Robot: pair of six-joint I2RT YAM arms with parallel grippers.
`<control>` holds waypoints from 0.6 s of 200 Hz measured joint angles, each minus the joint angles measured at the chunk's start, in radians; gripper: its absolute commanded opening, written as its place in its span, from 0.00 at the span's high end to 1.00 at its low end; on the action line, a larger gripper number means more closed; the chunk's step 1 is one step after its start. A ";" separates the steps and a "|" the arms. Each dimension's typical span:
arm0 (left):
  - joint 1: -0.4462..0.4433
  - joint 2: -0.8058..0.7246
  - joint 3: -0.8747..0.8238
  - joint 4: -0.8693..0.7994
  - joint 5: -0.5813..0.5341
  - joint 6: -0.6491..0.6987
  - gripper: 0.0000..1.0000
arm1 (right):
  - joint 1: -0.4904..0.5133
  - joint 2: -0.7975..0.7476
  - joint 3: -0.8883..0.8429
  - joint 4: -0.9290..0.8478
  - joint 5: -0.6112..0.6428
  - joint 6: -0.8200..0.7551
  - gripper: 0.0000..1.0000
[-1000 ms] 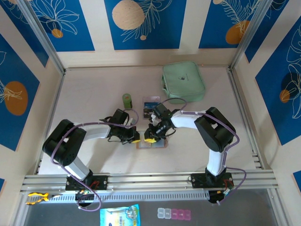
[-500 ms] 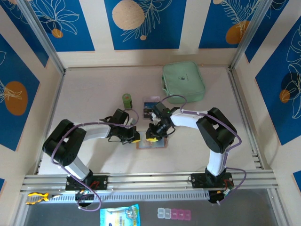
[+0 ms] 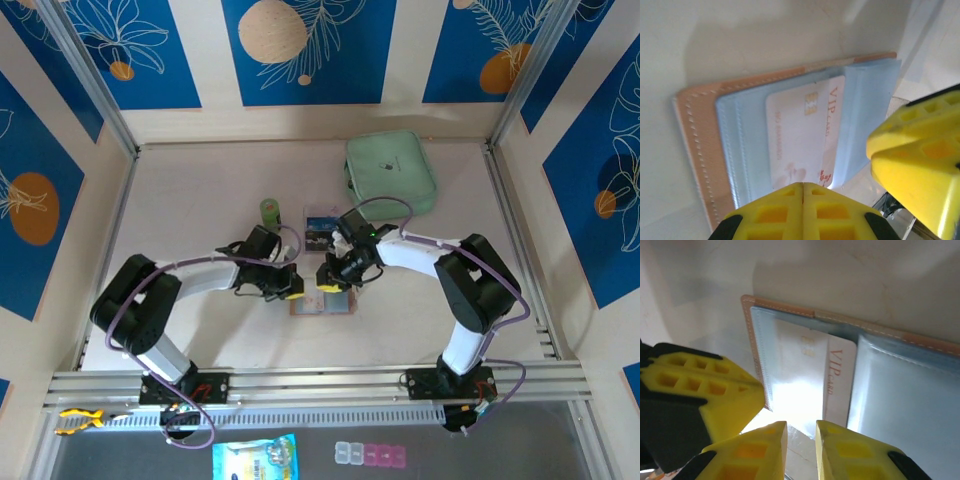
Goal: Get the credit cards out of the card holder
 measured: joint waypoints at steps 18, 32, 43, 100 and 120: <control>-0.008 0.004 0.000 -0.008 -0.008 0.000 1.00 | 0.000 0.000 -0.007 -0.001 0.000 0.004 0.76; -0.008 0.010 0.000 -0.013 -0.021 0.001 1.00 | 0.000 0.001 -0.009 0.000 0.000 0.004 0.76; -0.008 0.015 0.000 -0.021 -0.031 0.001 1.00 | 0.000 0.002 -0.010 0.000 0.000 0.004 0.76; -0.008 0.021 0.000 -0.049 -0.071 0.024 1.00 | 0.000 0.048 -0.023 0.010 0.015 0.003 0.76; -0.008 0.023 0.000 -0.049 -0.071 0.026 1.00 | 0.000 0.053 -0.027 0.021 0.013 0.003 0.76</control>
